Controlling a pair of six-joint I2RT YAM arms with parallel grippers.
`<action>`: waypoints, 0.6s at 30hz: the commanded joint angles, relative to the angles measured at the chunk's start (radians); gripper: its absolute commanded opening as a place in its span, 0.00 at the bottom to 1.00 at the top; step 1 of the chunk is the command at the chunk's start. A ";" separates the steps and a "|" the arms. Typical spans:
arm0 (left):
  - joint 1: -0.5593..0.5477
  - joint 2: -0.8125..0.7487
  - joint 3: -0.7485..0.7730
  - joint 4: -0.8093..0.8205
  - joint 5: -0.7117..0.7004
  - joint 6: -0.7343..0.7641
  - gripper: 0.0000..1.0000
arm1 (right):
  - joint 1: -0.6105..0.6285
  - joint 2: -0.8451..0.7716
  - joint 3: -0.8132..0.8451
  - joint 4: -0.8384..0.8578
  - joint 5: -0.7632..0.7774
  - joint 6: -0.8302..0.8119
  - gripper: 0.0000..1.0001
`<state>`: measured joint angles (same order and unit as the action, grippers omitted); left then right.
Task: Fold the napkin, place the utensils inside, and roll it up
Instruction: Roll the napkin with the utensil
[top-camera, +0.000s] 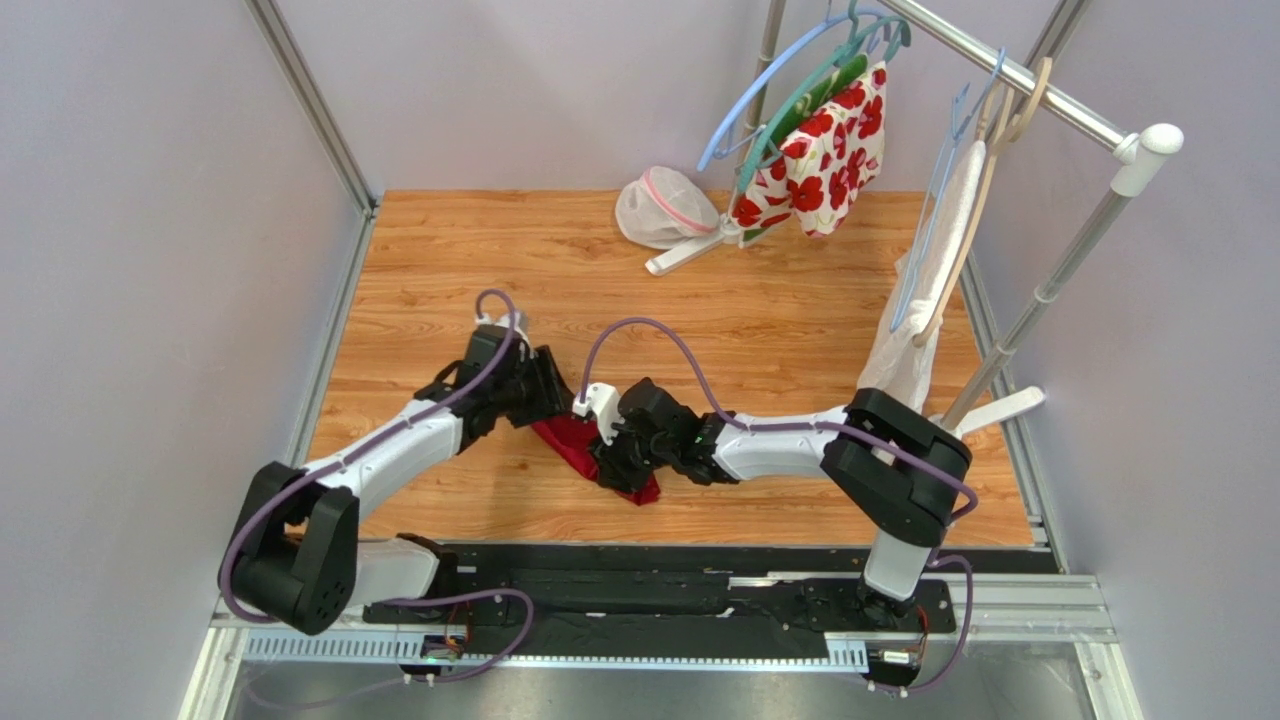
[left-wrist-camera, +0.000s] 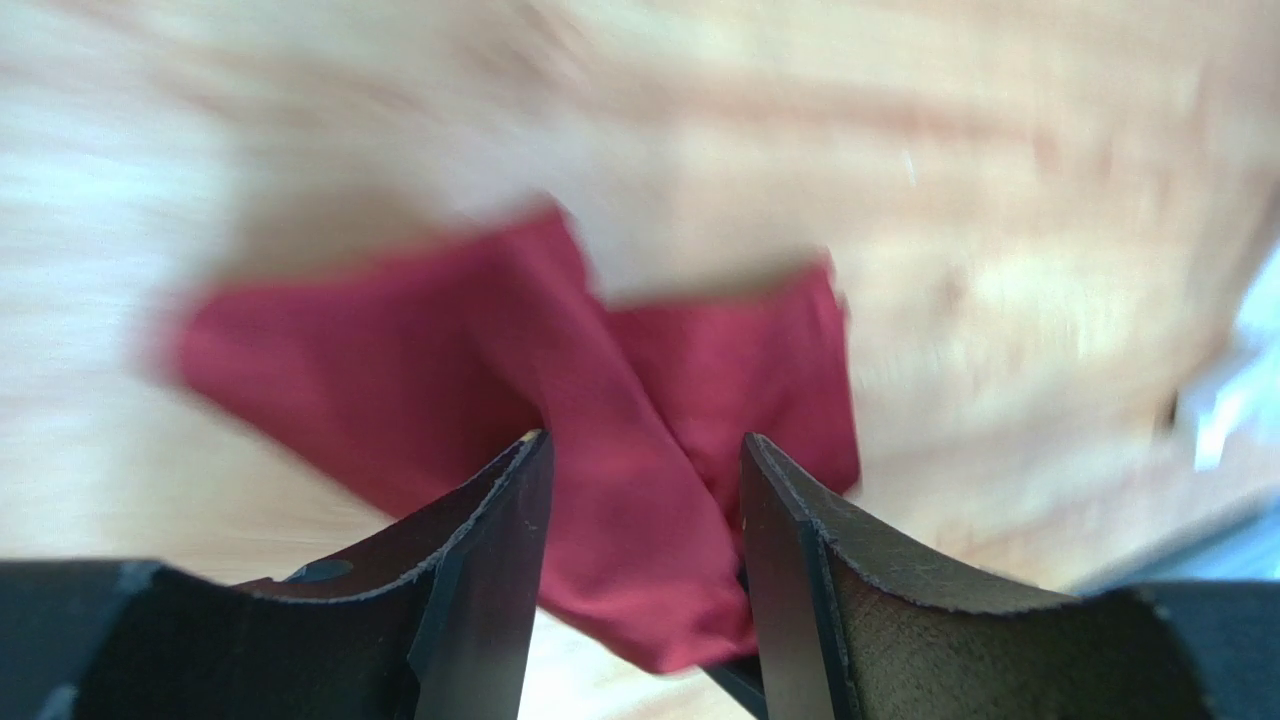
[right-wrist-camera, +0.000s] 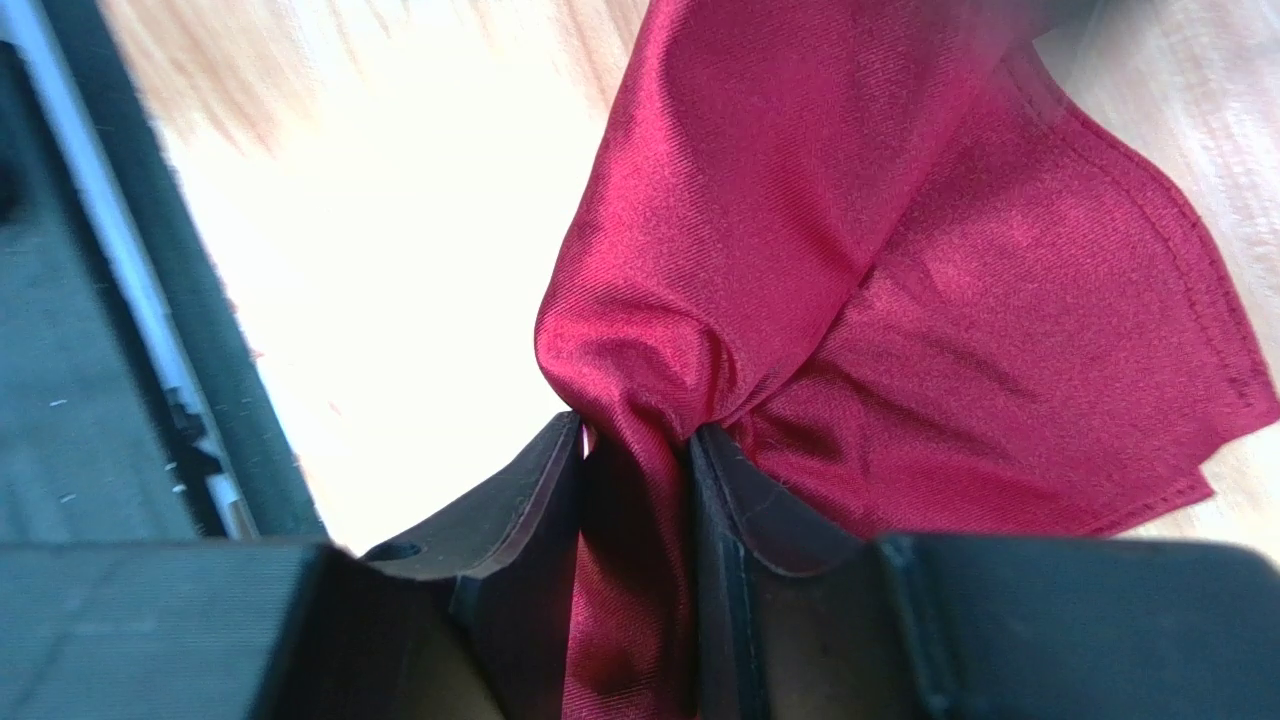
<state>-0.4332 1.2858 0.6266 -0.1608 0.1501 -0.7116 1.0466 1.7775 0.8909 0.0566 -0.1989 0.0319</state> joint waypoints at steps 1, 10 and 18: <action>0.112 -0.094 0.001 -0.103 -0.096 0.003 0.58 | -0.037 0.102 -0.127 -0.167 -0.216 0.052 0.31; 0.160 -0.230 -0.099 -0.054 -0.092 0.041 0.62 | -0.187 0.138 -0.124 -0.141 -0.468 0.036 0.28; 0.217 -0.109 -0.122 0.081 0.078 0.054 0.63 | -0.279 0.215 -0.041 -0.247 -0.621 -0.012 0.26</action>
<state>-0.2283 1.1248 0.5007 -0.1650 0.1349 -0.6891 0.7990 1.8740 0.8803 0.1307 -0.7948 0.0704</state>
